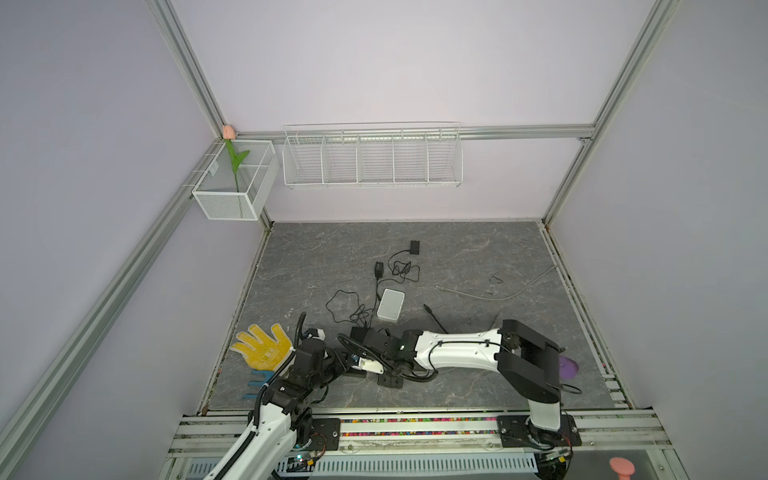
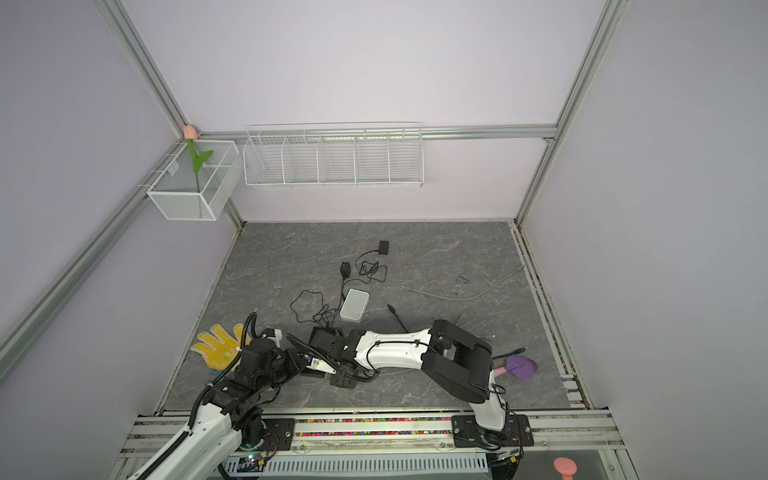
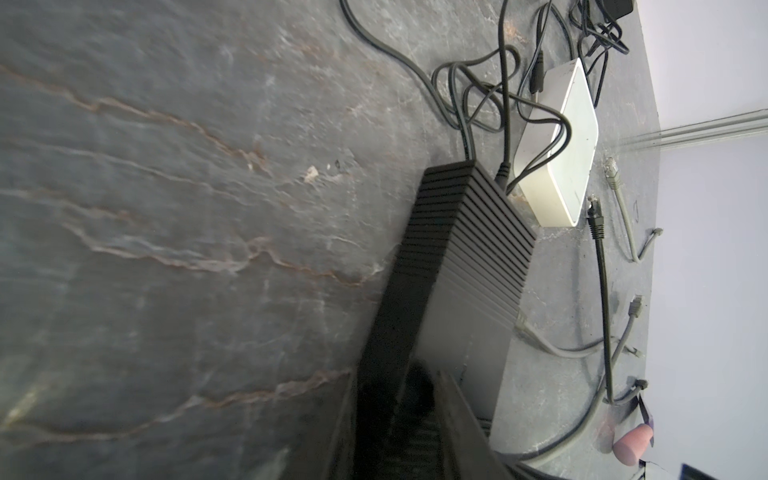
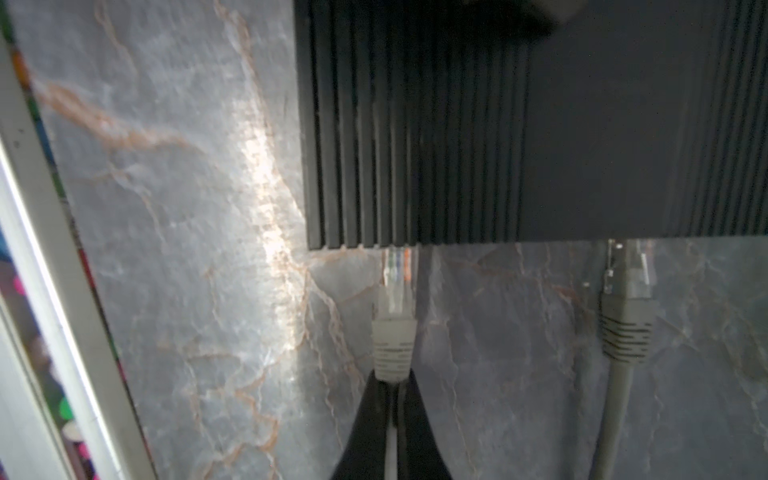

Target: Insert the plug into the switch port

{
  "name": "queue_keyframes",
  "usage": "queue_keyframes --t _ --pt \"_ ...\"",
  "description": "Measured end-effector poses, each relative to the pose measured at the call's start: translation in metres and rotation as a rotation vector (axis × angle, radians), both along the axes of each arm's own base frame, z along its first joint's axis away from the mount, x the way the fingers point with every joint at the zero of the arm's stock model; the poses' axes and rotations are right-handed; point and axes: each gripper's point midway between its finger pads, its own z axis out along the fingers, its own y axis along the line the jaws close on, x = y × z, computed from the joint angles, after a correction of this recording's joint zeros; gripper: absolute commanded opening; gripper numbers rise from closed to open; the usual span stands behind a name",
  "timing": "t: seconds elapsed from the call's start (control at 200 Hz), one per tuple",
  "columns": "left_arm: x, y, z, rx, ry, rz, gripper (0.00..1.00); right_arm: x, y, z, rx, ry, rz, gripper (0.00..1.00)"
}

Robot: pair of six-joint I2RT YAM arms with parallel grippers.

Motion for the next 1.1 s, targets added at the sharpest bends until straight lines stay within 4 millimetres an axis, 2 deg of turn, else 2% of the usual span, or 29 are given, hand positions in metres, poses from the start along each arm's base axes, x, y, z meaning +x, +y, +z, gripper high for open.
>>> queue_keyframes --t 0.47,0.86,1.1 --pt "-0.001 -0.004 0.004 -0.021 -0.011 -0.014 0.3 -0.008 0.003 0.001 0.018 0.049 0.006 0.06" --pt "0.003 -0.005 0.01 -0.039 -0.046 -0.007 0.29 0.003 0.003 0.007 0.049 0.128 -0.091 0.07" --pt "0.006 -0.004 0.017 -0.054 -0.079 0.007 0.27 0.001 0.008 0.008 0.072 0.199 -0.132 0.06"
